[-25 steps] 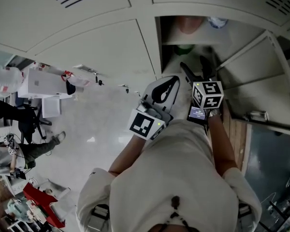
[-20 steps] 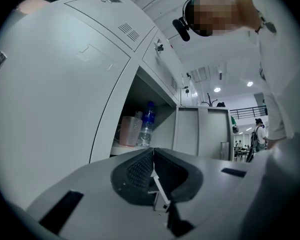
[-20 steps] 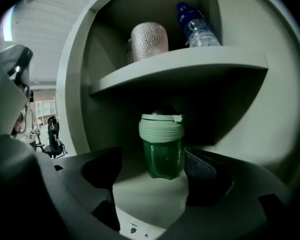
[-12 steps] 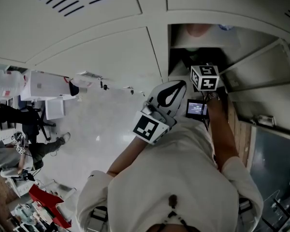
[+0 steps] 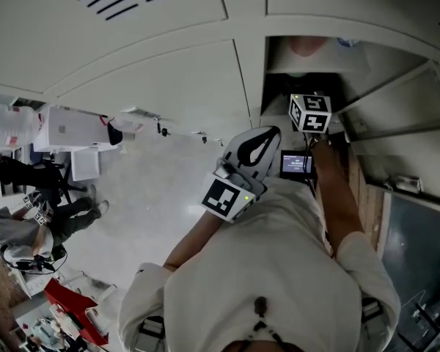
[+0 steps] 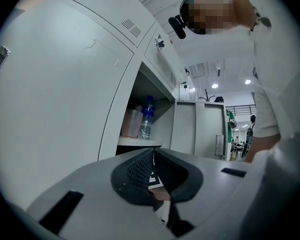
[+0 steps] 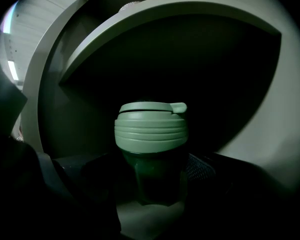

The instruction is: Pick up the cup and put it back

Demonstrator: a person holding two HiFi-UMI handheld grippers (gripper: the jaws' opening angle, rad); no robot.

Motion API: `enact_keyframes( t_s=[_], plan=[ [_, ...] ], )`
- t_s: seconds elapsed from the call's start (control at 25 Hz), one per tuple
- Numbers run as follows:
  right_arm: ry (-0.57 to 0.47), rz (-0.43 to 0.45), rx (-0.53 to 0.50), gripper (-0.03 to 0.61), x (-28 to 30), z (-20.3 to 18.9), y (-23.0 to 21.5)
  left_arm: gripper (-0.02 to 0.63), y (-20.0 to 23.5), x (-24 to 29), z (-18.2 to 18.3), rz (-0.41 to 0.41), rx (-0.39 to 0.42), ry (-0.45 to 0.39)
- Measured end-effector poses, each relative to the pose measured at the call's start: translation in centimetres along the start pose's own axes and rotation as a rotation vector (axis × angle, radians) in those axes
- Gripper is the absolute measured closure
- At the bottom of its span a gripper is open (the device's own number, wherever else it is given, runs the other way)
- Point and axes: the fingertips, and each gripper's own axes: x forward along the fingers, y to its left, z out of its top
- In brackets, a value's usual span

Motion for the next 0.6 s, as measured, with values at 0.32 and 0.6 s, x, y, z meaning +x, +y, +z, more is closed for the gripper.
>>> enact_keyframes(
  t_s=[0.32,0.6],
  plan=[
    [-0.049,-0.021,-0.022,0.221,-0.1,0.1,-0.2,0.604,0.7,-1.2,-0.2,0.042,0.005,0.006],
    [-0.048,-0.011,-0.035,0.222,-2.6,0.3,0.0,0.604,0.6,-1.0,-0.3,0.051,-0.011,-0.005]
  ],
)
